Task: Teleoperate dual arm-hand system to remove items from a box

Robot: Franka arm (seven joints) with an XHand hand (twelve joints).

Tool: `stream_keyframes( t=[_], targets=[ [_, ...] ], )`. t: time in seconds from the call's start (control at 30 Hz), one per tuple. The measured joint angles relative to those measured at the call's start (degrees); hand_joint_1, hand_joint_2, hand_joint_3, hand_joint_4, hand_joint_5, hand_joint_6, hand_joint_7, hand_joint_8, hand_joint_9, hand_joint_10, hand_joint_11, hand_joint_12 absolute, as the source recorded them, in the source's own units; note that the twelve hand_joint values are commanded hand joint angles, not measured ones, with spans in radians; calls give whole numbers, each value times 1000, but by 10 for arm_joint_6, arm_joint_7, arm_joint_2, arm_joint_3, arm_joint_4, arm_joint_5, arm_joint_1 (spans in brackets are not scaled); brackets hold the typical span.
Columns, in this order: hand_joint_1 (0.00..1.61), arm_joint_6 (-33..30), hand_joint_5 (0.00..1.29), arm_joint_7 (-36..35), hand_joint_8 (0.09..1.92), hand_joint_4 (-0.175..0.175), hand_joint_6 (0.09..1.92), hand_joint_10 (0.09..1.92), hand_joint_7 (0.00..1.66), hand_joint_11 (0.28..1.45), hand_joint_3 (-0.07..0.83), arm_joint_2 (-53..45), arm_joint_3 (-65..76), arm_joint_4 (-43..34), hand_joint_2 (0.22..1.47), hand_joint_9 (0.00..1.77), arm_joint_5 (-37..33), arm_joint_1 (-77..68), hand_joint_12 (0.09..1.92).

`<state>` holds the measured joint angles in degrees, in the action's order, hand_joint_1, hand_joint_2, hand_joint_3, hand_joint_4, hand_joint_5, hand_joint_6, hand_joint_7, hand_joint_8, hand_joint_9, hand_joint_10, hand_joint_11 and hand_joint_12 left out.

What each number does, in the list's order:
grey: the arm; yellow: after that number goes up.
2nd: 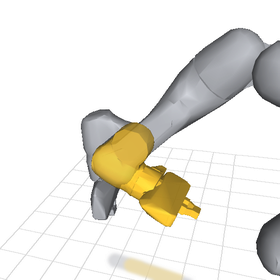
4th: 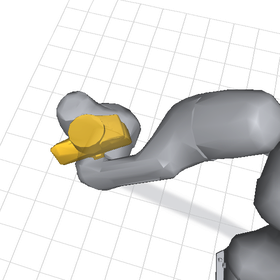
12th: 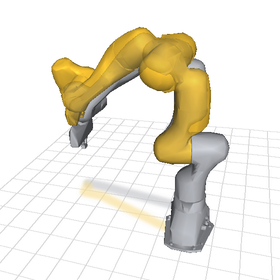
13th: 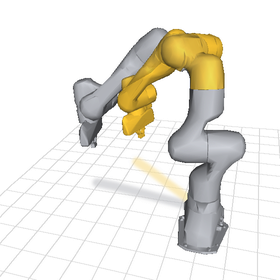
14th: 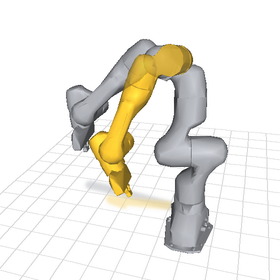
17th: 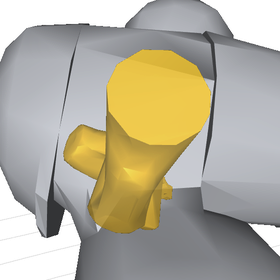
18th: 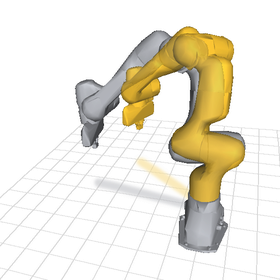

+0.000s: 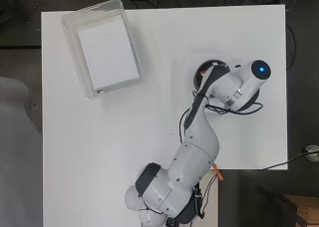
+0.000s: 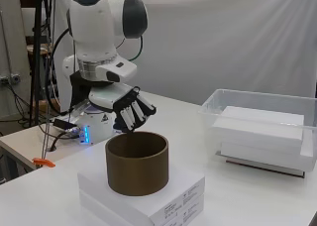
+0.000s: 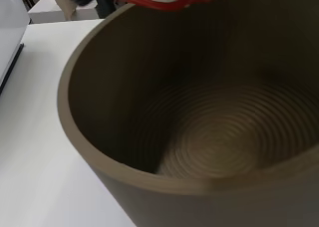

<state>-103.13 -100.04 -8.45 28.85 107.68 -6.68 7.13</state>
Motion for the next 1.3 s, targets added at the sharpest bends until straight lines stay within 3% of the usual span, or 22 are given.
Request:
stream_keyframes(
  t=[0.03,0.07,0.1,0.13,0.2,0.33,0.5,0.67,0.9,1.1,1.2,1.3],
  targets=[
    [1106,0,676,2,1920,175,1920,1920,1018,1114,1,2,-6,2,1272,1313,0,-1,1920],
    [771,0,435,4,1390,73,1350,1434,810,907,-21,1,-10,2,1125,1073,0,-1,1446],
    [439,0,240,6,816,13,773,903,485,687,-30,-4,-14,-1,940,709,0,-1,906],
    [228,8,122,14,440,-12,402,530,331,593,-20,-11,-23,-9,851,539,8,-1,514],
    [52,29,43,47,108,-24,97,153,232,494,-4,-19,-35,-21,800,399,40,-3,132],
    [1,31,91,126,87,-13,87,87,210,449,2,0,-38,-7,796,333,118,-32,87],
    [0,-37,144,133,87,-8,87,87,216,439,9,73,-48,51,818,315,110,-27,87],
    [0,-46,168,158,87,-10,87,87,231,444,19,118,-55,60,858,318,100,-24,87],
    [0,-47,316,205,87,21,87,87,379,458,6,172,-87,60,930,459,115,-22,87],
    [0,-57,448,243,87,32,87,87,479,506,17,325,-142,124,1072,595,165,-17,87],
    [0,-62,356,263,87,11,87,87,509,585,5,385,-168,149,1103,694,182,-18,87],
    [0,-32,281,294,87,-6,87,87,509,625,3,393,-179,117,1109,750,157,-20,87]
  ],
)
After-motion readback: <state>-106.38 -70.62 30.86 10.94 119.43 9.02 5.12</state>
